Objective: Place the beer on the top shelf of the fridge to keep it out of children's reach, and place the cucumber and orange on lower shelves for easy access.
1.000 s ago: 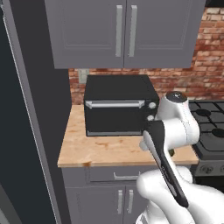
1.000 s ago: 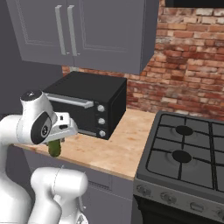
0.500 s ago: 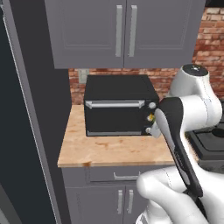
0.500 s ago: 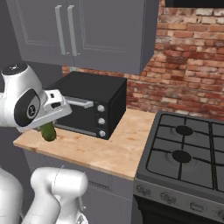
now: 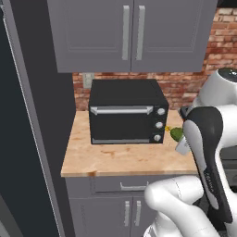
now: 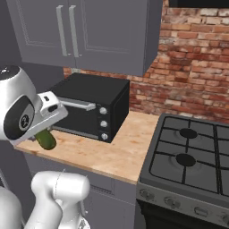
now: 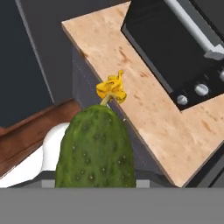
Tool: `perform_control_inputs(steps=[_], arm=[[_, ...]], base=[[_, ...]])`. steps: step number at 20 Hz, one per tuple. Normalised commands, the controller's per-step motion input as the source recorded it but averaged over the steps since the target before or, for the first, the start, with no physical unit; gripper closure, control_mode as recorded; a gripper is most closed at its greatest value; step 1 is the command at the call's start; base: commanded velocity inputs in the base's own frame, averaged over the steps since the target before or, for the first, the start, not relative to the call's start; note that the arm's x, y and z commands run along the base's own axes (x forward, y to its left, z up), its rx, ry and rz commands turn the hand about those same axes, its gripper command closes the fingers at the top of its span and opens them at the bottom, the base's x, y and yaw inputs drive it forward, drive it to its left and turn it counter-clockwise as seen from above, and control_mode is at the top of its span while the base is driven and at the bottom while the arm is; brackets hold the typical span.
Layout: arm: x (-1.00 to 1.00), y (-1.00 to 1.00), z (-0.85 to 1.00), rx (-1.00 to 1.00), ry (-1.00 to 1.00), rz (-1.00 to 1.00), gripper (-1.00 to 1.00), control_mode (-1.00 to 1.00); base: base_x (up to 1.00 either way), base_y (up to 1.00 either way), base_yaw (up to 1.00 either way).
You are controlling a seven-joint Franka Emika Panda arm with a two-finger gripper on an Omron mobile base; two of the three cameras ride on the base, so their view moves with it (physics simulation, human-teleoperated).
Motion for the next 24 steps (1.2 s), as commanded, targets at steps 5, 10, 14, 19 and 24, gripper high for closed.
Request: perform_control_inputs(steps=[5, 10, 14, 19, 24], arm=[[-0.32, -0.05, 0.07, -0.04, -0.03, 0.21, 1.00, -1.00], [-0.27, 0.00, 0.38, -0.05, -0.04, 0.21, 1.00, -1.00], [-0.22, 0.00, 0.47, -0.07, 0.00, 0.20, 1.00, -1.00], [-0.06, 0.00, 0.07, -0.02, 0.00, 0.04, 1.00, 1.00], [0.00, 0.00, 0.00, 0.00, 0.00, 0.00, 1.00, 1.00]], base=[[0.00, 0.00, 0.00], [0.00, 0.00, 0.00], [0.00, 0.00, 0.00], [-0.28, 0.00, 0.12], [-0.74, -0.08, 0.11]])
